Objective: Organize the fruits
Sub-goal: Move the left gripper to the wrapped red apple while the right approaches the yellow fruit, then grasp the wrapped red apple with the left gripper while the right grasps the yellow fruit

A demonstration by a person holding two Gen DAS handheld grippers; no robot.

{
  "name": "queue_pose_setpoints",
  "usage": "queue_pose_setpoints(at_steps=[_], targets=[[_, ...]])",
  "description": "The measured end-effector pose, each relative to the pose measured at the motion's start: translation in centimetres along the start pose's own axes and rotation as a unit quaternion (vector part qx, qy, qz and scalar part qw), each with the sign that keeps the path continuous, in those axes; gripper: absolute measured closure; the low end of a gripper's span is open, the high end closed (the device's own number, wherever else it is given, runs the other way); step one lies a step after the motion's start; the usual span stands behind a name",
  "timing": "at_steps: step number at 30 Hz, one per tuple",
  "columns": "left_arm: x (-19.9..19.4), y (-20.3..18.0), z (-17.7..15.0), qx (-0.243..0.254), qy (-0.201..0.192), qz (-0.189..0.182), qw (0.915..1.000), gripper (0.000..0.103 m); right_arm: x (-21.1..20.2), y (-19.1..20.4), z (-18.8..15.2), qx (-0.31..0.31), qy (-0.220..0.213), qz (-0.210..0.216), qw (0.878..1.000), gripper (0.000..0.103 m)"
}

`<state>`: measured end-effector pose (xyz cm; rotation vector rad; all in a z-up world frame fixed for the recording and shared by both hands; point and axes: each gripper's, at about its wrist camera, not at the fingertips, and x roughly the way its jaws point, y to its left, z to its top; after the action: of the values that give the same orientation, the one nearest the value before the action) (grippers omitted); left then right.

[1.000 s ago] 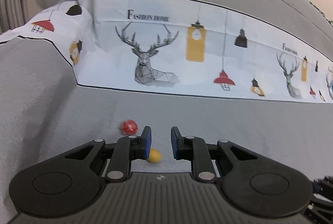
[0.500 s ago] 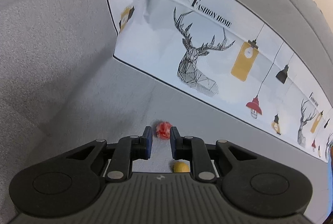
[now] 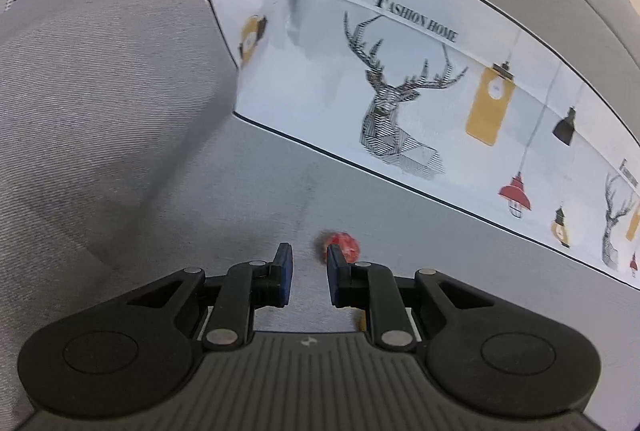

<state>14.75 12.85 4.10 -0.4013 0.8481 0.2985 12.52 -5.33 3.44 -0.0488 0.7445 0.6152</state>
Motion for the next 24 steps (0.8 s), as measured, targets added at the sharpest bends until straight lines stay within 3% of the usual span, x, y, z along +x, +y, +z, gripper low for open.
queue_pose_setpoints(at_steps=[15,16,18,24], targets=[[0.7,-0.5,-0.1,0.014,0.004,0.009,0.9998,0.083,8.4,-1.0,0.3,-0.016,0.037,-0.021,0.999,0.059],[0.7,-0.5,-0.1,0.016,0.003,0.009,0.9998,0.083,8.7,-0.8,0.2,-0.021,0.039,-0.022,0.999,0.06],[0.9,-0.5,-0.2,0.017,0.005,0.008,0.9998,0.083,9.2,-0.6,0.1,-0.033,0.048,-0.023,0.998,0.074],[1.4,-1.0,-0.3,0.023,0.013,0.003,0.9997,0.083,8.5,-0.1,0.3,-0.043,0.035,-0.024,0.998,0.076]])
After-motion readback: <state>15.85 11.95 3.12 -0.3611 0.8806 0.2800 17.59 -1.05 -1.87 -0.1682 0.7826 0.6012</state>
